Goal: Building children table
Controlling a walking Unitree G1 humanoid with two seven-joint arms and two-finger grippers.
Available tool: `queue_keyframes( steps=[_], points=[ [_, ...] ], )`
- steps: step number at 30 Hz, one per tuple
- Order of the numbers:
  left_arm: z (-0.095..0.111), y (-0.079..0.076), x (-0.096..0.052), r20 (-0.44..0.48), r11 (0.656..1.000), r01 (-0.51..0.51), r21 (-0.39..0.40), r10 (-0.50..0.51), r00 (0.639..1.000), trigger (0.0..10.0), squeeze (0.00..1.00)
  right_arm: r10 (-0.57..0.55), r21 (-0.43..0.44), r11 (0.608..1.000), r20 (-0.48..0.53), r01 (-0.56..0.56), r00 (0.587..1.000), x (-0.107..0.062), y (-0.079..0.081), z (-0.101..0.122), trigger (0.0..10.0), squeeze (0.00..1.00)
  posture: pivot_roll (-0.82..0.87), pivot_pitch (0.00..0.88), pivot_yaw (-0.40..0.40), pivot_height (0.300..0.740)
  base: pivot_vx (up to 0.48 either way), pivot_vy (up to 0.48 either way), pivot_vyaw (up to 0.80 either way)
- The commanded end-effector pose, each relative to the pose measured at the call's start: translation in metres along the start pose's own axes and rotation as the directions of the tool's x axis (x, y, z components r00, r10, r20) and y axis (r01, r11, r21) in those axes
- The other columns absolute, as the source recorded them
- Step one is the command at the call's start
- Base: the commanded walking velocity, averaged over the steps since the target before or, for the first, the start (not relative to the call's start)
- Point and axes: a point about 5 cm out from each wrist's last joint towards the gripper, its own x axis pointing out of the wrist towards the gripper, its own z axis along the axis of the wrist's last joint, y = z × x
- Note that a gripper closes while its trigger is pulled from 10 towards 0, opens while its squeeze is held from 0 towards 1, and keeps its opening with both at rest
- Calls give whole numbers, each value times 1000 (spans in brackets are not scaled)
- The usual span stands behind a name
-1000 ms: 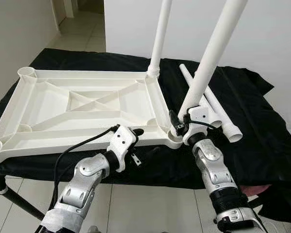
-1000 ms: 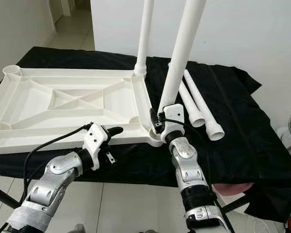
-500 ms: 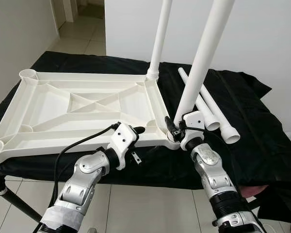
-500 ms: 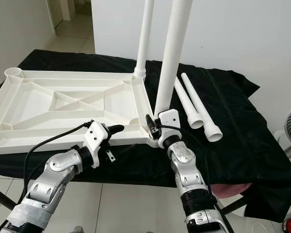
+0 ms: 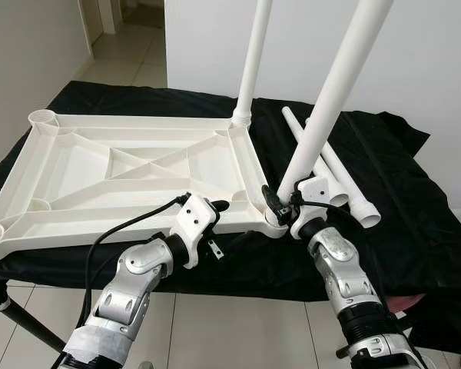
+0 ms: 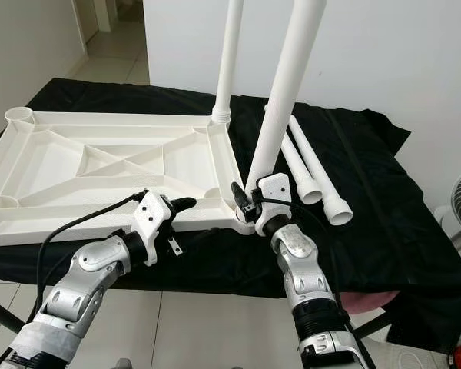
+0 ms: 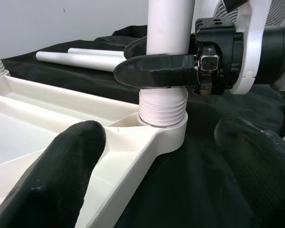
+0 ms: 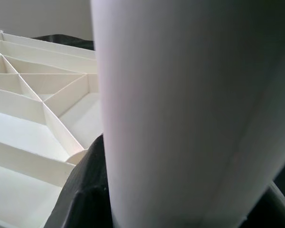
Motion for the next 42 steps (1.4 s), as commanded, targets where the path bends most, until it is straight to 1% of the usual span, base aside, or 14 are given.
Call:
queue_keyframes(
  steps=[1, 4, 9, 15, 19, 21, 22, 26, 30, 33, 37, 39, 41, 42],
  points=[
    [2, 1, 1, 1, 1000, -21, 0, 21, 1000, 10000, 0, -24, 44, 999, -98, 28, 995, -8, -4, -20, 10000, 0, 53, 24, -77, 740, 0, 0, 0],
    [3, 2, 1, 0, 1000, -20, 4, 20, 1000, 10000, 0, -10, 79, 997, -111, 19, 994, -7, -3, -21, 10000, 0, 55, 22, -76, 740, 0, 0, 0],
    [3, 2, 0, 0, 1000, -21, 4, 21, 1000, 10000, 0, -15, 99, 995, -114, 27, 993, -7, -4, -21, 10000, 0, 56, 21, -75, 740, 0, 0, 0],
    [4, 1, 1, 1, 1000, -16, 8, 16, 1000, 10000, 0, -51, 120, 991, -126, 66, 991, -6, -9, -22, 10000, 0, 57, 16, -75, 740, 0, 0, 0],
    [4, 1, 1, -1, 1000, -15, 11, 15, 1000, 10000, 0, -90, 135, 985, -142, 110, 986, -8, -12, -26, 10000, 0, 57, 11, -74, 740, 0, 0, 0],
    [4, 1, 1, 0, 1000, -13, 13, 13, 1000, 10000, 0, -135, 157, 974, -169, 162, 976, -8, -15, -29, 10000, 0, 56, 9, -74, 740, 0, 0, 0],
    [4, 1, 1, 1, 1000, -13, 13, 13, 1000, 10000, 0, -160, 157, 969, -178, 189, 971, -9, -17, -30, 10000, 0, 55, 9, -73, 740, 0, 0, 0],
    [5, 2, 1, 1, 1000, -12, 13, 12, 1000, 10000, 0, -188, 149, 965, -188, 217, 964, -8, -19, -32, 10000, 0, 55, 9, -73, 740, 0, 0, 0],
    [5, 1, 1, 0, 1000, -10, 16, 10, 1000, 10000, 0, -158, 111, 978, -145, 175, 977, -8, -12, -28, 10000, 0, 56, 9, -71, 740, 0, 0, 0],
    [5, 2, 0, -2, 1000, -11, 16, 11, 1000, 10000, 0, -164, 97, 979, -128, 177, 978, -8, -10, -26, 10000, 0, 57, 15, -75, 740, 0, 0, 0],
    [5, 1, 0, -2, 1000, -15, 14, 15, 1000, 10000, 0, -262, 126, 953, -112, 276, 958, -7, -9, -24, 10000, 0, 61, 20, -79, 740, 0, 0, 0],
    [5, 1, 0, -2, 1000, -15, 14, 15, 1000, 10000, 0, -279, 130, 947, -112, 292, 954, -7, -9, -24, 10000, 0, 61, 20, -79, 740, 0, 0, 0],
    [4, 1, 0, -2, 1000, -17, 12, 17, 1000, 10000, 0, -340, 133, 926, -118, 354, 933, -5, -12, -24, 10000, 0, 62, 22, -81, 740, 0, 0, 0],
    [4, 1, 0, -2, 1000, -17, 12, 17, 1000, 10000, 0, -340, 133, 926, -118, 354, 933, -5, -12, -24, 10000, 0, 62, 22, -81, 740, 0, 0, 0]
  ],
)
